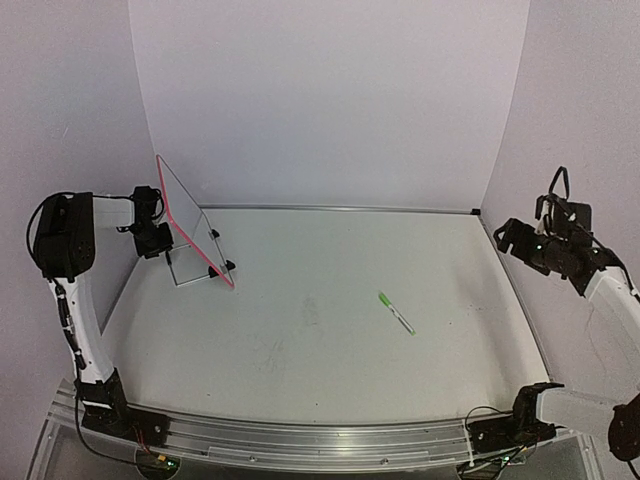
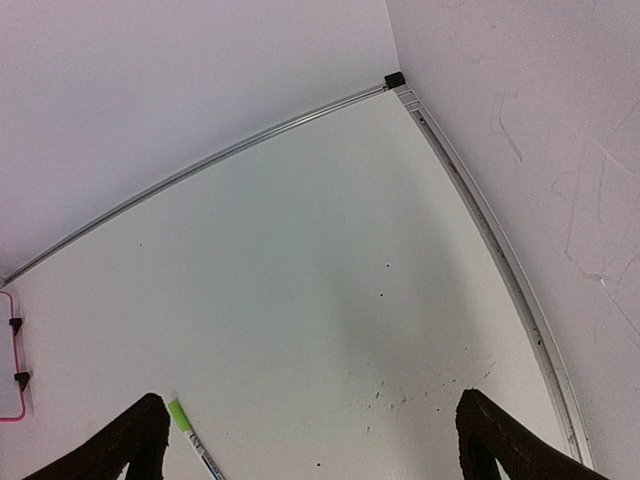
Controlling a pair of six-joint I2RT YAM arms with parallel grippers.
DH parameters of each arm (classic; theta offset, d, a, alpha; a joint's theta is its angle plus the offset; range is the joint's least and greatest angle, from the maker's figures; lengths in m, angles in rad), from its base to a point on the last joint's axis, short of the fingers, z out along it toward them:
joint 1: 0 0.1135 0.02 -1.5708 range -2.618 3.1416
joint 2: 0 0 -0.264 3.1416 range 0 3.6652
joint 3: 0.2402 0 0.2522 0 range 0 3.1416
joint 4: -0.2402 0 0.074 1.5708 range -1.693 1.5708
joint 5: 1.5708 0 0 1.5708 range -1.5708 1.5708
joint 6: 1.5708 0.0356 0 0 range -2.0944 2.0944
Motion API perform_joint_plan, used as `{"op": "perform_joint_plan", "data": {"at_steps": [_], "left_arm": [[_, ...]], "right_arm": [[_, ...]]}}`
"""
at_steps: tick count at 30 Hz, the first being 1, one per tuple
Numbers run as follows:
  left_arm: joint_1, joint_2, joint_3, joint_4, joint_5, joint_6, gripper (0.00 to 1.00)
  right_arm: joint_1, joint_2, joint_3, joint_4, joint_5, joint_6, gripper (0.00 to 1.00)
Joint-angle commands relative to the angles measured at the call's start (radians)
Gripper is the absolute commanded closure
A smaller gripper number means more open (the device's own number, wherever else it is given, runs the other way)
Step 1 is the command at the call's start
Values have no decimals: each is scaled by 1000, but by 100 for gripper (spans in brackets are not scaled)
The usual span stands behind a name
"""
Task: Write a sentence on the whiteboard
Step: Move the whiteboard to the corner of the board.
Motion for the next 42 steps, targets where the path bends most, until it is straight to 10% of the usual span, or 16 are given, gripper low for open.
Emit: {"op": "perform_joint_plan", "data": {"at_steps": [1,17,24,42], "left_arm": [[4,76,112,-47,-33,32,63],[1,200,209,-91,-44,71,78],[1,208,209,-105,-24,88,99],[-159,131,99,-40,96,246,100]], "right_arm": [[0,1,52,-12,-23,2,5],[-1,-34,45,-49,-38,4,5],[0,-51,36,-75,-69,-5,2],[0,-28,-25,-34,-373,-122,3]]}}
